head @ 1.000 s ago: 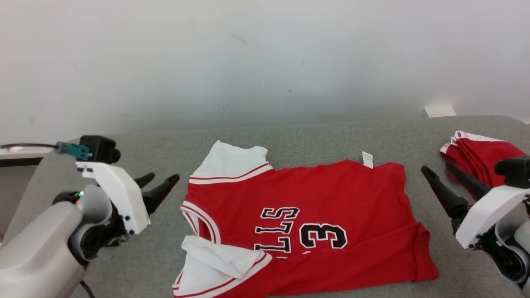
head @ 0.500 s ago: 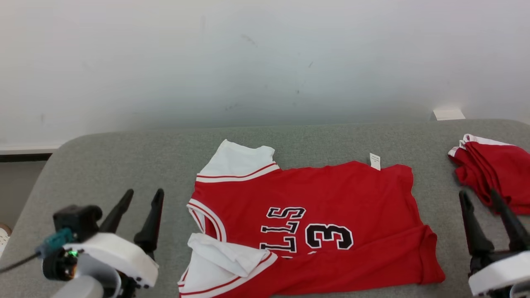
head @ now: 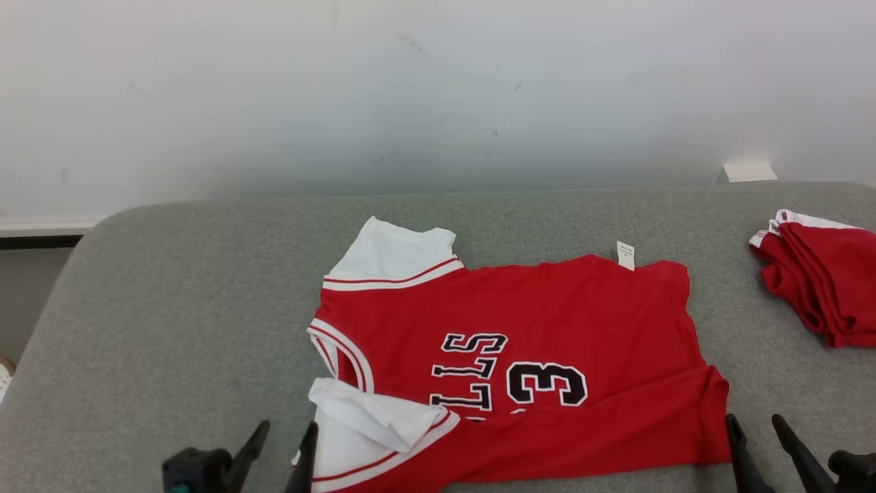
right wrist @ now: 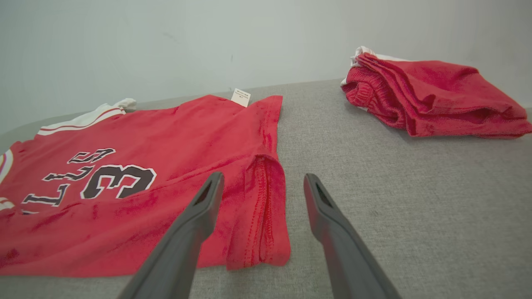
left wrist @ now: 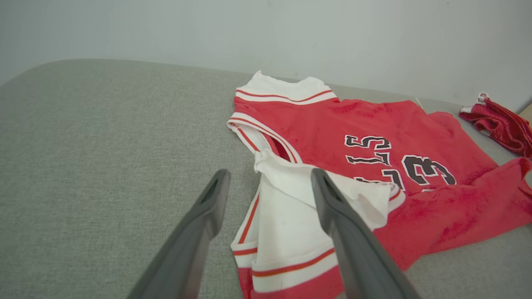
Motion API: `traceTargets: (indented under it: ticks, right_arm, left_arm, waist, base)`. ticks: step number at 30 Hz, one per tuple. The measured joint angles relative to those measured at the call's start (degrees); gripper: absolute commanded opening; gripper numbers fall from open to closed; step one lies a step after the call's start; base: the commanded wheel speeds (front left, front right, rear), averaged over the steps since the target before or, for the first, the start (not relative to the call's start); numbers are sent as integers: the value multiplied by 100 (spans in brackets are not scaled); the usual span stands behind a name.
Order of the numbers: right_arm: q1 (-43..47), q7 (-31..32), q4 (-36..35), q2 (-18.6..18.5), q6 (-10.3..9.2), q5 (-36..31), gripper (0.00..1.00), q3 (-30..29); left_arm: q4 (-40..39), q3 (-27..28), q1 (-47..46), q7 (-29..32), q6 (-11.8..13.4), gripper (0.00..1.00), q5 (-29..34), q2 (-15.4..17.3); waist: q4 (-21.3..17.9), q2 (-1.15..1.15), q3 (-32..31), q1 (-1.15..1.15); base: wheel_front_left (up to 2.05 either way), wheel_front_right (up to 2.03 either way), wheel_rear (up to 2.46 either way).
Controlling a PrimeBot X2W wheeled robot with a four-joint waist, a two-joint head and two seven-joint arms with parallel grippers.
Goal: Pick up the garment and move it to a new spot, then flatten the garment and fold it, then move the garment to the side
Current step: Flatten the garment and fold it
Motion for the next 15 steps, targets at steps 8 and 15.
traceTargets:
  ticks: [8,15]
  right_arm:
    - [-413,430,909,147,0,-19,100,142]
    - [-689,666,1517,182,0,-33,100,236]
  left_arm:
    - [719,-345,-61,404,-326,100,-100,-198]
    - [1185,-526,-215,770,-549,100,-253,-359]
  waist:
    - [10,0,25,0]
    - [20,0,50,0]
  base:
    - [0,0,0]
    - [0,0,0]
